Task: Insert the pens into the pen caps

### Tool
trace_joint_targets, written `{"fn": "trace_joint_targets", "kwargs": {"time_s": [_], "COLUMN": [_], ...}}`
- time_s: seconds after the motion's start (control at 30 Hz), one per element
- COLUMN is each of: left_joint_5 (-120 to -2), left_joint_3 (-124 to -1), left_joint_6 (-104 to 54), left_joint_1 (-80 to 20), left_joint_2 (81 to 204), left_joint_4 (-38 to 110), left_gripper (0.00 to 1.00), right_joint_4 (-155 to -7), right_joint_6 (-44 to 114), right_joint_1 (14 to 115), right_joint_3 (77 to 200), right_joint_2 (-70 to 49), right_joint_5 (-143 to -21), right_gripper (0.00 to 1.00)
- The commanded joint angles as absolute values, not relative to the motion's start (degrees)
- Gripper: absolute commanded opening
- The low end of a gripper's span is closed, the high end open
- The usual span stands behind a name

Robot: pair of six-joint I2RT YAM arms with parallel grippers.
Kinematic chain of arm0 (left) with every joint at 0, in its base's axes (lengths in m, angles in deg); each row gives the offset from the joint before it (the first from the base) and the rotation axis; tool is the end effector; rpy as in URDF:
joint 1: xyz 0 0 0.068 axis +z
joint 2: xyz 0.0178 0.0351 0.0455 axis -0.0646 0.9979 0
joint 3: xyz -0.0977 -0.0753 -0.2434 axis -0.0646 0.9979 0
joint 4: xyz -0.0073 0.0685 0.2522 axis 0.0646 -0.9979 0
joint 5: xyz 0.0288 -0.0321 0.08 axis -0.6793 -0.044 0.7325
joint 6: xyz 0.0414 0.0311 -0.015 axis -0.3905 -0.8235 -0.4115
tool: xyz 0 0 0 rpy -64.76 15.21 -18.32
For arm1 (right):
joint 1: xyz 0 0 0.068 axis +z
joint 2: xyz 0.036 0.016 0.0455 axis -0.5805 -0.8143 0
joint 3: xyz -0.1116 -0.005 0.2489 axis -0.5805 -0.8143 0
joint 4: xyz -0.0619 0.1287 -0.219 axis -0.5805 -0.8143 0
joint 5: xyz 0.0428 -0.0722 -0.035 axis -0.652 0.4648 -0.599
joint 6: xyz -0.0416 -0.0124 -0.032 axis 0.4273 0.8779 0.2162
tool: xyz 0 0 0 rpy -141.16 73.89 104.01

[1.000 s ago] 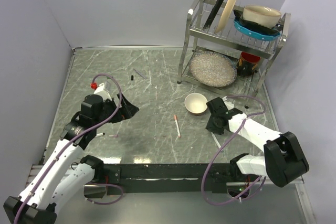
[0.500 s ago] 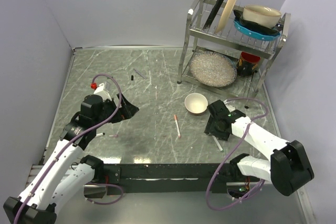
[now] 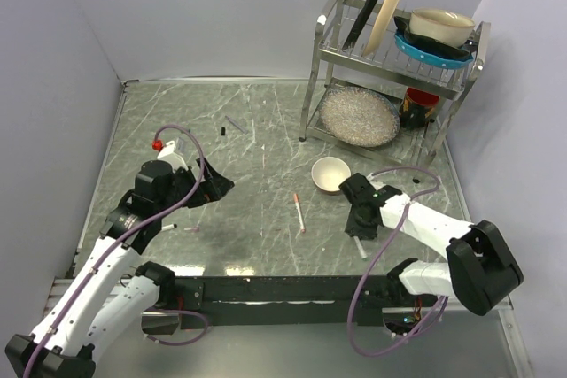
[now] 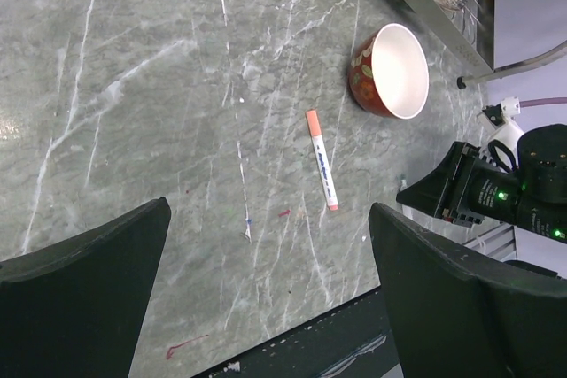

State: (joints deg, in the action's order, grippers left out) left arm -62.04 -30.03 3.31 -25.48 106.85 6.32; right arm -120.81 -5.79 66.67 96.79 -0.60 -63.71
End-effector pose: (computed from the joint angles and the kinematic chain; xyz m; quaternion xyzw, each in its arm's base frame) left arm 0.1449 -0.0641 0.2917 -0.0944 0.8484 -0.3244 0.4075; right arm 0.1649 0.0922 0.1560 0.1517 0.9784 -0.0041 0.1401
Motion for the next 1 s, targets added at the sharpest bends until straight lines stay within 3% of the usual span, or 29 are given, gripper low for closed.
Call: {"fn": "trace_joint_targets", "kwargs": {"time_s": [0.0, 0.13, 0.27, 0.47, 0.6, 0.97], "left_joint_5": [-62.2, -62.3, -62.3, -61.3, -61.1, -61.3], "left_joint_3": [-30.9, -31.0, -31.2, -31.1, -31.2, -31.2], "left_joint_6": [2.7, 2.6, 2.6, 2.7, 2.8, 2.9], "left_joint_1": [-25.5, -25.5, -25.5, -25.5, -25.4, -25.4], "left_joint_2": [105.9, 106.3, 106.8, 106.7, 106.9, 107.0], "left_joint_4": [7.8, 7.6, 7.5, 7.4, 7.3, 7.4], "left_gripper": [0.99, 0.99, 1.0, 0.99, 1.0, 0.99], "right_joint_4": [-120.3, -118.4, -113.7, -112.0, -112.5, -112.5], "right_joint_6": [-6.2, -6.2, -3.4, -0.1, 0.1, -9.7], "right_joint_1": [68.4, 70.1, 71.5, 72.6, 72.7, 78.7], "right_joint_3": [96.4, 98.4, 101.2, 106.3, 106.5, 102.2], "right_joint_2": [-0.8, -1.1, -2.5, -8.2, -8.5, -6.4], "right_joint_5": [-63.4, -64.1, -65.1, -64.4, -65.4, -67.2], "right_gripper": [0.36, 0.22, 0.2, 0.26, 0.35, 0.38]}}
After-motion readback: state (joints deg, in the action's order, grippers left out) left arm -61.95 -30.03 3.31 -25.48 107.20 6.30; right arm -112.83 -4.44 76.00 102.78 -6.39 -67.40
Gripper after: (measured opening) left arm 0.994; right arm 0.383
